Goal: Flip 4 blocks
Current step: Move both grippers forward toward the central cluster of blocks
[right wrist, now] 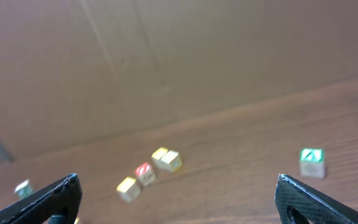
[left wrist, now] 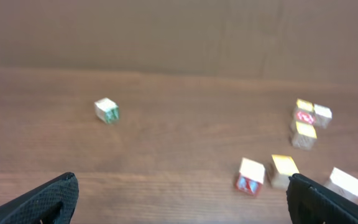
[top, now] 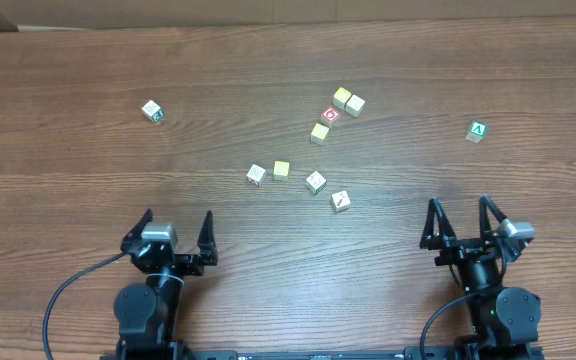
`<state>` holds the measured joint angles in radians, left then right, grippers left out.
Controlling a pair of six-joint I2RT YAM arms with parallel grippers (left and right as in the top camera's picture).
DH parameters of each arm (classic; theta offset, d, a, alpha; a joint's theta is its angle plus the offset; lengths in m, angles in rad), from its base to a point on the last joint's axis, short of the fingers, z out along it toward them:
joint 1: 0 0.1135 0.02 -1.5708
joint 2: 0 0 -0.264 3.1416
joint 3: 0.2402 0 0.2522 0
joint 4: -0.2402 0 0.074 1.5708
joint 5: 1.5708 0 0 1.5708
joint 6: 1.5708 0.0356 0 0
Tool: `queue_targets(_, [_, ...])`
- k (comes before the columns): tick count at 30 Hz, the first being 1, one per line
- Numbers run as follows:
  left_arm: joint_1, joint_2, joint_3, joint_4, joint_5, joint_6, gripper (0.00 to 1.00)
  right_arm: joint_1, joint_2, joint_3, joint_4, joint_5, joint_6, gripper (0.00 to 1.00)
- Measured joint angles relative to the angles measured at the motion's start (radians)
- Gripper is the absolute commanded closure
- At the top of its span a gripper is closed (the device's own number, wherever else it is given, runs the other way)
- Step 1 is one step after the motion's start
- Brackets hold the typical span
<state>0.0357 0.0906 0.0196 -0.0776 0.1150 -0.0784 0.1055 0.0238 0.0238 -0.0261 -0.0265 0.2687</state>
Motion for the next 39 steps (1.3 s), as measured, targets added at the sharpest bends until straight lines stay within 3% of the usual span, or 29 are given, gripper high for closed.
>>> queue_targets(4, [0.0,0.141,0.082,-0.032,0.029,0.0,0.0,0.0,0.078,0.061,-0.079,-0.053,0.001,0.0])
queue_targets(8, [-0.007,0.381,0.279,-0.102,0.04,0.0,0.0,0.0,0.217,0.171,-0.143,-0.087,0.002,0.0])
queue_targets(13, [-0.083,0.764,0.643,-0.364,0.046,-0.001,0.0,0.0,0.5,0.39,-0.259,-0.184,0.005,0.0])
queue_targets(17, [-0.166,1.017,0.903,-0.583,0.049,0.0,0.0,0.0,0.758,0.634,-0.469,-0.298,0.006,0.0])
queue_targets(22, [-0.272,1.254,1.157,-0.788,0.05,-0.001,0.0,0.001,1.093,0.988,-0.907,-0.41,0.001,0.0])
queue_targets(24, [-0.303,1.31,1.205,-0.816,0.05,-0.004,0.0,0.001,1.21,1.099,-1.062,-0.432,0.001,0.0])
queue_targets(29, [-0.341,1.382,1.223,-0.831,0.053,-0.022,0.0,0.001,1.366,1.166,-1.209,-0.453,-0.004,0.0])
queue_targets(39, [-0.342,1.438,1.223,-0.892,0.065,-0.133,0.0,0.001,1.476,1.166,-1.202,-0.461,-0.117,0.0])
